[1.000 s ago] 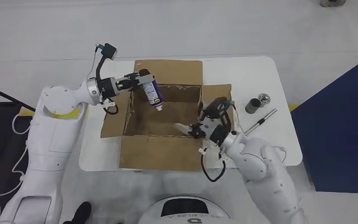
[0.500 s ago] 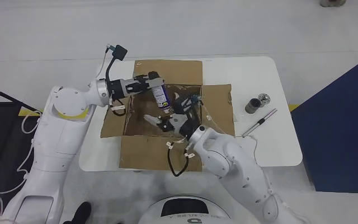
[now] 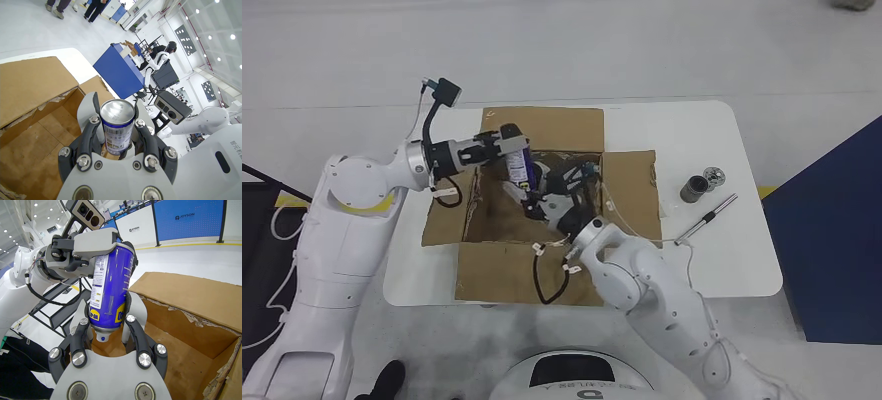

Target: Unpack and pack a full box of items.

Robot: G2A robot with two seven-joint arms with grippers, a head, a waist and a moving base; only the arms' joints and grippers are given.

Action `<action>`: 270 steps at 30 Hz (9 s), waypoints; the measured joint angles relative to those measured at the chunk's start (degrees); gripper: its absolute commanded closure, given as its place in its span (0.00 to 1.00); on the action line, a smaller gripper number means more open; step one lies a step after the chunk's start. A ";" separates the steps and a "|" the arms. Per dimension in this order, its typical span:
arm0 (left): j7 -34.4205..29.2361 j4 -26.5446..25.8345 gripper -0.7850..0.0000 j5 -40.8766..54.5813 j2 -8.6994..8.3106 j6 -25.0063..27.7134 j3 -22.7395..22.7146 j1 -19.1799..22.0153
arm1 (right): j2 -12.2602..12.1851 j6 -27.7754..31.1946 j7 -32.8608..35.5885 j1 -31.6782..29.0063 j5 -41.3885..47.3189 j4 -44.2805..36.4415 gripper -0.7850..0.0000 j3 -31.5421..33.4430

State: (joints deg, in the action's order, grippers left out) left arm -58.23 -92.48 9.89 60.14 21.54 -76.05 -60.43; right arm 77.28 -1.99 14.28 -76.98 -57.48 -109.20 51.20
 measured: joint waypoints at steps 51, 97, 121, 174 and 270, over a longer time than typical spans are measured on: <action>-2.69 4.30 0.69 7.45 -0.78 2.09 1.90 2.80 | -0.40 2.95 0.42 -3.82 -0.16 -4.41 1.00 5.36; -2.70 4.09 1.00 10.01 -1.70 3.01 1.01 1.99 | 0.69 -0.60 1.44 -3.13 -1.04 -3.98 0.57 2.86; -3.20 3.31 1.00 10.63 -2.39 3.93 -0.52 0.42 | 1.07 -0.06 0.77 -3.91 -2.08 -5.18 0.59 1.83; -5.87 9.14 0.00 18.18 -4.21 8.38 -8.64 -4.55 | -1.81 -5.82 -5.72 -31.04 4.55 -25.44 1.00 34.58; -5.87 9.14 0.00 18.18 -4.21 8.38 -8.64 -4.55 | -17.82 25.79 66.22 -9.25 -32.55 2.46 1.00 37.76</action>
State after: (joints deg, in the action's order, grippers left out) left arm -64.09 -83.34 28.08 55.93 29.92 -84.69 -64.98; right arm 59.47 23.80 80.51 -86.23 -90.04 -106.74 88.96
